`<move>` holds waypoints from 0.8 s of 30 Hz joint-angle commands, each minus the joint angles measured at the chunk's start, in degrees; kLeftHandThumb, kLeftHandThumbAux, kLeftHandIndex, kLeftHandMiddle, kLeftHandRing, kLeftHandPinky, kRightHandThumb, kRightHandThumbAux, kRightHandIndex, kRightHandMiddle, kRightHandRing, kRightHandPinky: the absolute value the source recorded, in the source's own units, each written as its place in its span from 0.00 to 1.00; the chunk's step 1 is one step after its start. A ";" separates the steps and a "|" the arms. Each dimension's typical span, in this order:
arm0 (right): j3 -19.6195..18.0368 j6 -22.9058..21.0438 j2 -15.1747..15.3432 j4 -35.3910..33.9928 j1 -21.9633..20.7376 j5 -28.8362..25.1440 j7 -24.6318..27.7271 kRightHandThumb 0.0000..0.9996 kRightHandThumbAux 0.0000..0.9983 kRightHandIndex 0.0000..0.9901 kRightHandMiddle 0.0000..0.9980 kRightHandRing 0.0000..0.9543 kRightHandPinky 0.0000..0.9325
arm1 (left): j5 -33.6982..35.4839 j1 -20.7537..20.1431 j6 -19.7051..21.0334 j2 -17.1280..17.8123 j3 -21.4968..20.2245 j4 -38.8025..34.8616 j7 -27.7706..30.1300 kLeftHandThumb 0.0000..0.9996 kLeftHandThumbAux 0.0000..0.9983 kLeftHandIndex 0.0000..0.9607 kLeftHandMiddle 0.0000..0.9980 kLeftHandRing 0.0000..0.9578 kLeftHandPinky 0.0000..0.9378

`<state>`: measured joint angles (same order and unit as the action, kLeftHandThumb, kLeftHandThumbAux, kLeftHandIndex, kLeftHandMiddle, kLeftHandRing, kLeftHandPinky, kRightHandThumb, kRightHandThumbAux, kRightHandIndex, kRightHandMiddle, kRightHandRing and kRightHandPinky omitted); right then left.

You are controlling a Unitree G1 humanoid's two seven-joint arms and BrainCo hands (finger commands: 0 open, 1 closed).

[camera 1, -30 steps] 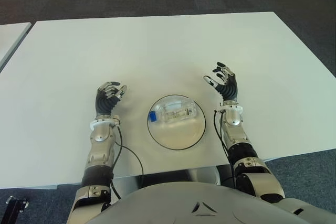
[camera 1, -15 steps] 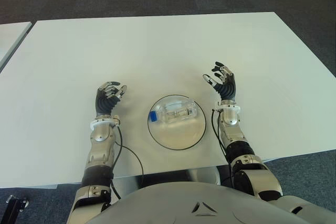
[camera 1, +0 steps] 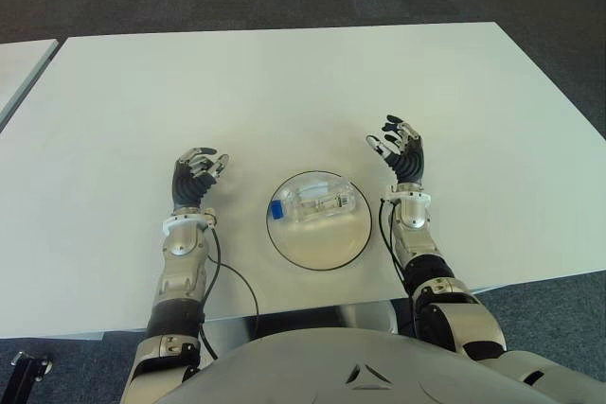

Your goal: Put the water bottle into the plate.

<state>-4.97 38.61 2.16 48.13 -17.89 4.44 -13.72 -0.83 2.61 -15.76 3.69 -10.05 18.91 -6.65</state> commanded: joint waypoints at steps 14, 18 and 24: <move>-2.35 0.55 -1.38 6.06 -1.09 -2.41 1.21 0.71 0.73 0.44 0.67 0.69 0.70 | 1.80 0.93 0.62 -0.28 -0.13 -0.24 0.68 0.71 0.71 0.45 0.69 0.70 0.70; -2.51 0.91 -1.29 7.27 -1.52 -2.80 2.05 0.71 0.73 0.44 0.65 0.68 0.68 | 1.64 1.06 0.54 -0.19 0.02 -0.34 0.51 0.71 0.71 0.45 0.69 0.70 0.70; -2.77 0.98 -1.20 8.38 -1.79 -3.74 4.85 0.71 0.73 0.44 0.64 0.66 0.67 | 1.46 1.26 1.12 -0.12 0.20 -0.69 0.50 0.71 0.71 0.45 0.70 0.71 0.71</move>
<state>-7.49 39.65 1.12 55.40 -19.46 1.92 -10.14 0.55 3.34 -15.70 3.63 -10.11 18.47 -6.58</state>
